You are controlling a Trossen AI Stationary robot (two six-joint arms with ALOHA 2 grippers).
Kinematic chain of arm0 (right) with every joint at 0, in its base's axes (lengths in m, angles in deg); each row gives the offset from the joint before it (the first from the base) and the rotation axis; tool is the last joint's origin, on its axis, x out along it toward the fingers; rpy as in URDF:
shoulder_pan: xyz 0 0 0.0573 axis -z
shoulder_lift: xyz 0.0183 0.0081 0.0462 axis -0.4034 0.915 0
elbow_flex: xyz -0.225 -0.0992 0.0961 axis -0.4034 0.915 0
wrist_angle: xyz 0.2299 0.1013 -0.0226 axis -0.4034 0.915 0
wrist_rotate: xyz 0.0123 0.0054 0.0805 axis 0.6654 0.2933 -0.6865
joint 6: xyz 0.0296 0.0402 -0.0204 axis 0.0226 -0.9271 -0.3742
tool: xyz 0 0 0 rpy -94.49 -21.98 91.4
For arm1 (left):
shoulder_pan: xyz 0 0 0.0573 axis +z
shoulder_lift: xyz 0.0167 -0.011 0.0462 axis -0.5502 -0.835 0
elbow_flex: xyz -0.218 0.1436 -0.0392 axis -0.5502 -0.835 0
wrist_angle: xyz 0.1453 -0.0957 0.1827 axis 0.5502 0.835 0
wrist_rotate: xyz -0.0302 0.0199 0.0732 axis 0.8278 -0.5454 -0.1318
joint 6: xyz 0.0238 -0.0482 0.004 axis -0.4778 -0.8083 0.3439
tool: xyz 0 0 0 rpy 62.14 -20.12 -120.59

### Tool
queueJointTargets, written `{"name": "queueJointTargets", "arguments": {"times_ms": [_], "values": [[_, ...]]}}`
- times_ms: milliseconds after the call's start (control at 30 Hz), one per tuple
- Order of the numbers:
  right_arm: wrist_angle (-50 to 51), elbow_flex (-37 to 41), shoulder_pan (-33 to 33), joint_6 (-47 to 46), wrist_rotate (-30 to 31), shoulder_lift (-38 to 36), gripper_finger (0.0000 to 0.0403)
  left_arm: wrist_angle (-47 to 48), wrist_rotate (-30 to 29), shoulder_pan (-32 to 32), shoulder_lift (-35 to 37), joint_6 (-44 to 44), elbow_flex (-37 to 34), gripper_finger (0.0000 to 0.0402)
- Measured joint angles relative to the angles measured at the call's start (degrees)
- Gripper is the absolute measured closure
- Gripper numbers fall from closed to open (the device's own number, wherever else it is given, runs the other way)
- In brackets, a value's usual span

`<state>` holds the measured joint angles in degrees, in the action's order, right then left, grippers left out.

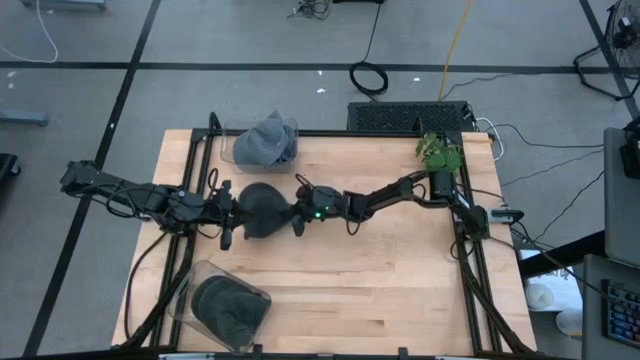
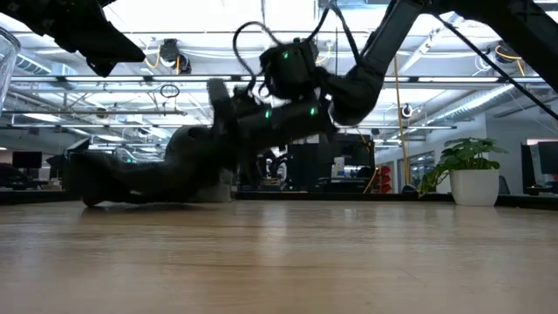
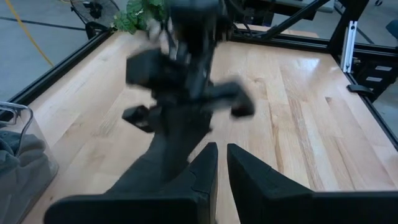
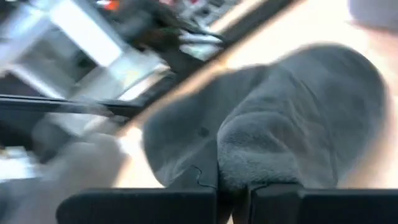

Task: Pick & Place hat
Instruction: Put the black cap into the bottom transparent bin

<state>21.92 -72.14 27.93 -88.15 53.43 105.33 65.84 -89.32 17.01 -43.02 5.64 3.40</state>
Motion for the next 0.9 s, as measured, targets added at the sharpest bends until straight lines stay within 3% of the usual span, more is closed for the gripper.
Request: {"name": "queueJointTargets", "arguments": {"times_ms": [333,567,733,900], "values": [[3.07,5.86,-0.12,6.31,-15.71,-15.98,0.0402,-0.01,0.00,0.01,0.00,0.00,0.00,0.0355],[3.31,20.95,-0.14,8.97,-15.44,-31.32,0.0402,-0.02,0.00,0.00,0.00,0.00,0.00,0.0355],[-7.48,30.46,-0.07,7.67,-11.23,-40.58,0.0402,-0.01,0.00,0.01,0.01,0.00,0.00,0.0355],[-16.12,33.87,0.32,7.12,-9.59,-44.99,0.0403,-2.93,-0.23,0.01,-0.01,1.08,0.00,0.0355]]}}
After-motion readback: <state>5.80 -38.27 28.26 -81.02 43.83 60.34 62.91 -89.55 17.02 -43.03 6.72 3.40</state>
